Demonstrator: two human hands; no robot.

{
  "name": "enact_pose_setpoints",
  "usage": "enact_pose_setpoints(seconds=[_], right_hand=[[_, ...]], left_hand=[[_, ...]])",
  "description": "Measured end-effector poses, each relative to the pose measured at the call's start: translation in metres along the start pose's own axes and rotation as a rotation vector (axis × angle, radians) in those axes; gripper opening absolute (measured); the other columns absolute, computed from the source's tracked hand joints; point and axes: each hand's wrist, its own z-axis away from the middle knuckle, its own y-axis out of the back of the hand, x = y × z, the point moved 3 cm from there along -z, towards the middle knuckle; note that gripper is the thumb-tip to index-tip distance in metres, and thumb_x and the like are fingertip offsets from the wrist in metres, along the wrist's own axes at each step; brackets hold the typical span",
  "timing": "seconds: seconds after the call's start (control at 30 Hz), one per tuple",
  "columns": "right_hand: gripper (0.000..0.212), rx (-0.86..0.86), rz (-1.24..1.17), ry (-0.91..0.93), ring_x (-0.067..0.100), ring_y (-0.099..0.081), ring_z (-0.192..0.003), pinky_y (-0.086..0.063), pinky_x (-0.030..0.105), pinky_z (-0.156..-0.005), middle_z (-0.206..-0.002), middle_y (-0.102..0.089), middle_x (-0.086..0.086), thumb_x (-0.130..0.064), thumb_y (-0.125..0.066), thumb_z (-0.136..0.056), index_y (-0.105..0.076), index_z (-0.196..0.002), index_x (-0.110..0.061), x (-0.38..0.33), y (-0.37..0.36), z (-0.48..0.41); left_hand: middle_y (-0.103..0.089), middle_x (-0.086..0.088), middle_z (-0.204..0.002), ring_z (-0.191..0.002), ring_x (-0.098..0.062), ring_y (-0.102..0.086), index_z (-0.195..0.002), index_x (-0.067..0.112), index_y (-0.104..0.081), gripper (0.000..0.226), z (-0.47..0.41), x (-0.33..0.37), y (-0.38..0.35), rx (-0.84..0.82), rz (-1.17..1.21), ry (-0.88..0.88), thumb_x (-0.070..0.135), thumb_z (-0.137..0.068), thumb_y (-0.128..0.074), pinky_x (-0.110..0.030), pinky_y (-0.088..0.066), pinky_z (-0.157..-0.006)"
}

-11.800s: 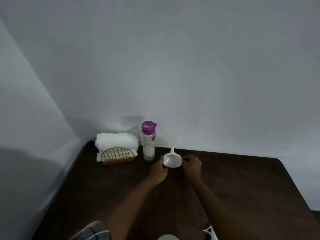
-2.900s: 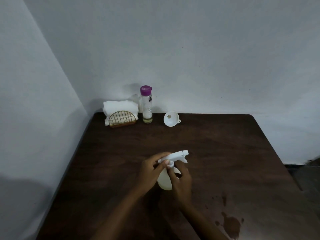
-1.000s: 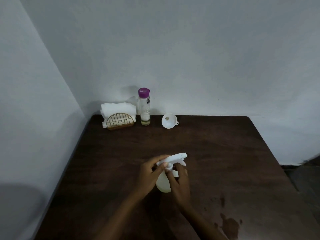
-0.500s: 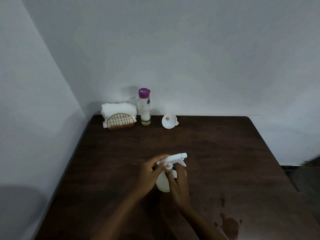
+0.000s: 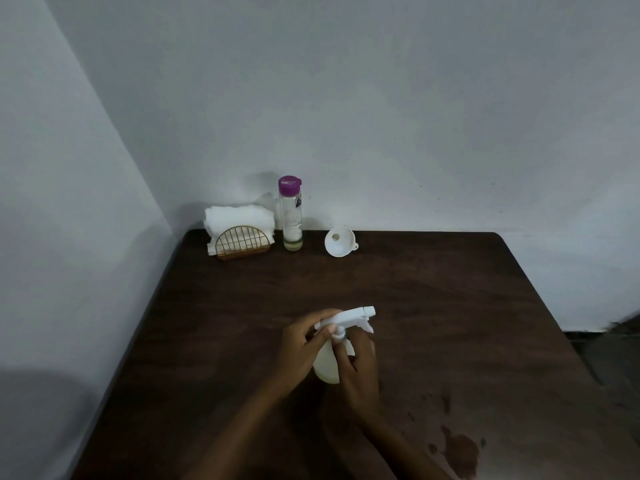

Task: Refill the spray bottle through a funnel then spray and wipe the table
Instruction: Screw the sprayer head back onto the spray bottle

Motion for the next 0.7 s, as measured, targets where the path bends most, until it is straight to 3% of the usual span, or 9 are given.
enact_pose_setpoints(seconds=[0.1,0.2,0.33,0.43,0.53,0.6,0.7], right_hand=[[0.043,0.018,0.04,0.017,0.01,-0.053,-0.105,-0.049,0.016,-0.073,-0.113,-0.057,-0.004,-0.053,-0.053,-0.084,-0.058,-0.11,-0.019,0.0006,-0.0008,-0.0035],[0.024,0.051,0.053,0.014,0.014,-0.055,-0.101,-0.045,0.009,-0.067,-0.109,-0.058,0.0,-0.034,-0.059,-0.088,-0.058,-0.105,-0.017,0.0033,-0.0019,-0.0049],[0.043,0.068,0.012,0.0,0.005,-0.05,-0.11,-0.051,0.022,-0.077,-0.12,-0.051,-0.012,-0.055,-0.05,-0.086,-0.055,-0.114,-0.023,-0.0006,-0.0041,0.0002],[0.054,0.056,0.05,0.045,0.005,-0.049,-0.112,-0.051,0.021,-0.075,-0.124,-0.05,-0.01,-0.062,-0.04,-0.081,-0.055,-0.115,-0.023,-0.0011,-0.0042,0.0003],[0.049,0.079,0.073,0.058,0.006,-0.053,-0.106,-0.05,0.016,-0.069,-0.118,-0.054,-0.008,-0.06,-0.046,-0.083,-0.057,-0.11,-0.021,0.002,-0.0033,-0.0012],[0.038,0.095,0.066,0.035,0.005,-0.053,-0.104,-0.051,0.018,-0.071,-0.115,-0.056,-0.007,-0.048,-0.057,-0.086,-0.057,-0.112,-0.02,0.0036,-0.0029,-0.0018],[0.03,0.099,0.043,0.02,0.001,-0.052,-0.103,-0.051,0.021,-0.075,-0.112,-0.056,-0.009,-0.04,-0.056,-0.089,-0.056,-0.112,-0.021,0.0024,-0.0035,0.0001]], left_hand=[[-0.059,0.019,-0.106,-0.101,0.016,-0.053,-0.109,0.028,-0.057,0.028,-0.0004,-0.0005,-0.0005,-0.016,-0.001,0.004,0.009,-0.089,-0.057,-0.007,-0.044,-0.082],[-0.061,0.017,-0.106,-0.101,0.013,-0.055,-0.109,0.027,-0.058,0.028,-0.0001,-0.0013,-0.0003,-0.011,0.012,-0.004,0.008,-0.089,-0.057,-0.008,-0.045,-0.082],[-0.06,0.02,-0.105,-0.1,0.014,-0.055,-0.106,0.033,-0.056,0.029,0.0004,-0.0006,-0.0013,-0.018,0.011,0.008,0.01,-0.088,-0.057,-0.009,-0.045,-0.082],[-0.06,0.02,-0.105,-0.1,0.012,-0.055,-0.106,0.033,-0.056,0.028,0.0007,0.0002,-0.0015,-0.018,0.01,0.01,0.011,-0.089,-0.056,-0.009,-0.045,-0.083],[-0.06,0.018,-0.106,-0.101,0.011,-0.055,-0.109,0.029,-0.056,0.028,0.0005,0.0002,-0.0016,-0.027,0.006,0.009,0.01,-0.089,-0.056,-0.009,-0.045,-0.085],[-0.06,0.017,-0.107,-0.104,0.004,-0.056,-0.109,0.03,-0.055,0.028,0.0013,0.0,-0.0021,-0.033,0.011,0.015,0.011,-0.089,-0.056,-0.012,-0.046,-0.087],[-0.06,0.014,-0.108,-0.107,-0.002,-0.056,-0.109,0.031,-0.055,0.028,0.0016,-0.0009,-0.0022,-0.02,0.017,0.028,0.012,-0.089,-0.056,-0.018,-0.048,-0.09]])
